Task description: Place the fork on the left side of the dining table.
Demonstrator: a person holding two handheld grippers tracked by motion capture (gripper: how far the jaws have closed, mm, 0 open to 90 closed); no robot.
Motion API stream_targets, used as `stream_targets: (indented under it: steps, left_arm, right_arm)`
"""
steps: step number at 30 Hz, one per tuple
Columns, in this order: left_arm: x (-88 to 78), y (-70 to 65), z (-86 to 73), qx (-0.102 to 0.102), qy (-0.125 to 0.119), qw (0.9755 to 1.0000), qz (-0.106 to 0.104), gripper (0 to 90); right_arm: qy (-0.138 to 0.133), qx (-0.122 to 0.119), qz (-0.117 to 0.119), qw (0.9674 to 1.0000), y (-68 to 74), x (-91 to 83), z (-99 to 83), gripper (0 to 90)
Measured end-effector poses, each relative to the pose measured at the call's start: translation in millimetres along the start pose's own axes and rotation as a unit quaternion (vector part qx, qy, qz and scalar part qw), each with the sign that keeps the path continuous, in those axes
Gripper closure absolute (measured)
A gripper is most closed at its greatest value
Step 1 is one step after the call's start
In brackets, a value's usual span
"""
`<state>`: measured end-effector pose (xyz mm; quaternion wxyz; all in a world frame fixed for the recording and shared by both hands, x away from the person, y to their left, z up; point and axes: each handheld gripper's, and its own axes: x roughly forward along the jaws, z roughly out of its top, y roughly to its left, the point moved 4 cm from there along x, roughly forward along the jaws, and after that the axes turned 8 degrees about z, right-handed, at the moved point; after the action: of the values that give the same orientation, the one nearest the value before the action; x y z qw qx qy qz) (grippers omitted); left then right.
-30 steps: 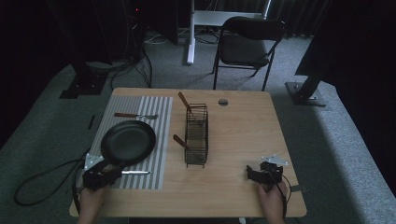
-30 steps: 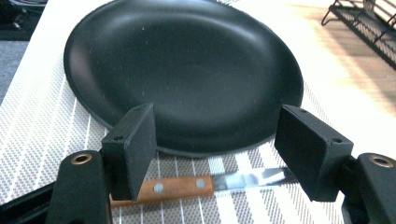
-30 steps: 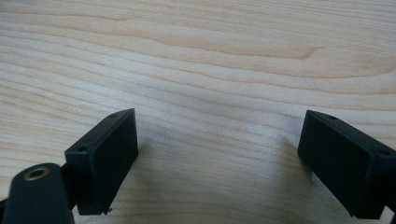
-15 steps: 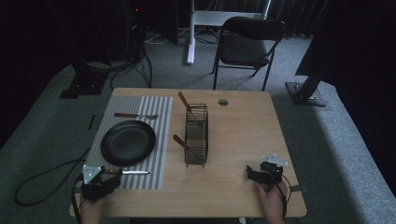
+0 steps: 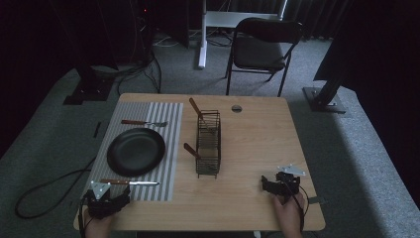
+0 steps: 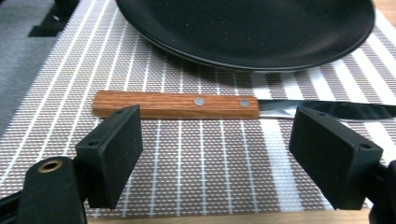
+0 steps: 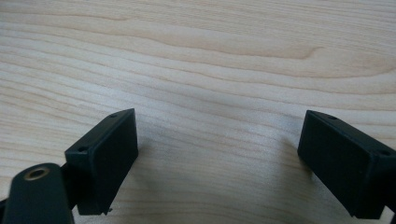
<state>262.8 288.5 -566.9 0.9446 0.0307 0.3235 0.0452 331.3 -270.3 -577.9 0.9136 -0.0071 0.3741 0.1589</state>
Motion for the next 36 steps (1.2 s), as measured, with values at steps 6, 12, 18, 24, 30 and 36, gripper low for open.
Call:
stream_targets:
  steps: [6, 12, 18, 24, 30, 36]
  left_arm:
    - [-0.2, 3.0, -3.1, -0.011, 0.01, 0.9999, 0.0, 17.7]
    - [3.2, 6.0, -6.7, -0.006, 0.02, 0.9996, -0.018, 8.8]
    - [9.3, 0.4, -9.4, 0.038, 0.034, 0.9982, -0.03, 1.8]
    - [9.4, 0.3, -9.1, 0.037, 0.035, 0.9983, -0.029, 0.6]
    - [9.9, -1.0, -8.1, 0.028, 0.039, 0.9986, -0.021, 0.7]
    - [10.6, -2.6, -7.1, 0.023, 0.043, 0.9988, -0.012, 0.7]
  right_arm:
    - [0.0, 0.0, 0.0, 1.0, 0.0, 0.0, 0.0, 11.8]
    - [0.0, 0.0, 0.0, 1.0, 0.0, 0.0, 0.0, 11.8]
    - [0.0, 0.0, 0.0, 1.0, 0.0, 0.0, 0.0, 11.8]
    - [0.0, 0.0, 0.0, 1.0, 0.0, 0.0, 0.0, 11.8]
    - [0.0, 0.0, 0.0, 1.0, 0.0, 0.0, 0.0, 11.8]
    - [0.0, 0.0, 0.0, 1.0, 0.0, 0.0, 0.0, 11.7]
